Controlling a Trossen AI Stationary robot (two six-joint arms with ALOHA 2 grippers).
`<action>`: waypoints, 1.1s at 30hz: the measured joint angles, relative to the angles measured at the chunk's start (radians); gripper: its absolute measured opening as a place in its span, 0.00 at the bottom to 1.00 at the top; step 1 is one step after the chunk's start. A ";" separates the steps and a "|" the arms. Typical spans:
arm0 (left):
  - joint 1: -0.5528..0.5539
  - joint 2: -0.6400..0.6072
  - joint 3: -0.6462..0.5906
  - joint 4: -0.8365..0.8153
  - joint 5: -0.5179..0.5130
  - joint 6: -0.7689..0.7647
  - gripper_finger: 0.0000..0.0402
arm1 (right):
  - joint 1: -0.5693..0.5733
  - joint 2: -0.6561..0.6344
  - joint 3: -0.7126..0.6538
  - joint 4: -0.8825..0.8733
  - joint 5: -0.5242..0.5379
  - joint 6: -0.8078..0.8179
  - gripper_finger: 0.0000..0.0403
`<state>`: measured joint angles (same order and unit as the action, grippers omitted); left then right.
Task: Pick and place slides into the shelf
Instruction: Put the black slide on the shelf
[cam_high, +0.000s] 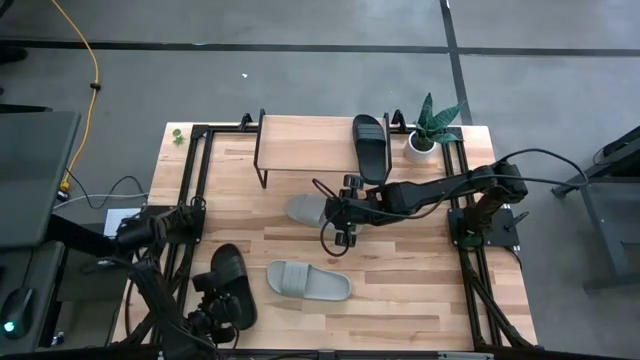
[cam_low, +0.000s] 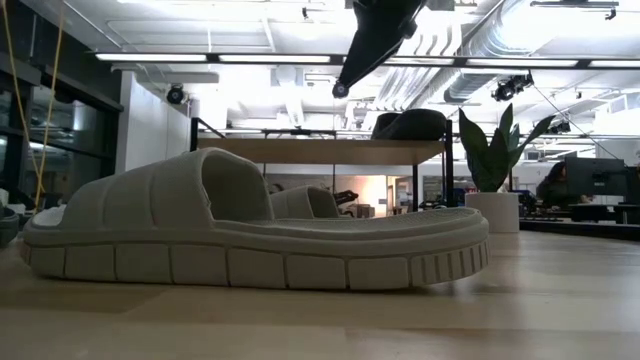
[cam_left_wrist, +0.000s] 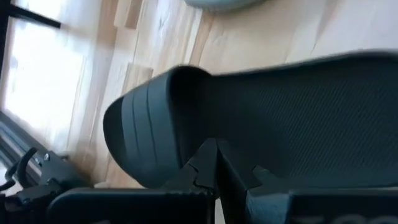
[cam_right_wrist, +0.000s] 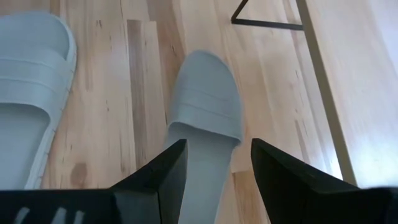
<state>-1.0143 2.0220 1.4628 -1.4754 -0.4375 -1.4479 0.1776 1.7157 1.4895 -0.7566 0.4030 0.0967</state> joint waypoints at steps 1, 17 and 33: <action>0.000 0.003 0.000 -0.003 0.004 0.000 0.00 | 0.000 0.000 0.000 0.004 0.000 0.000 0.42; 0.000 0.003 0.000 -0.020 0.005 0.044 0.28 | 0.000 -0.001 0.000 0.022 -0.038 -0.010 0.42; 0.049 0.006 -0.079 -0.042 -0.031 0.026 0.62 | 0.000 -0.001 0.000 0.023 -0.039 -0.010 0.42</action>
<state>-0.9653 2.0277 1.3833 -1.5178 -0.4688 -1.4215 0.1776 1.7149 1.4895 -0.7338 0.3637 0.0865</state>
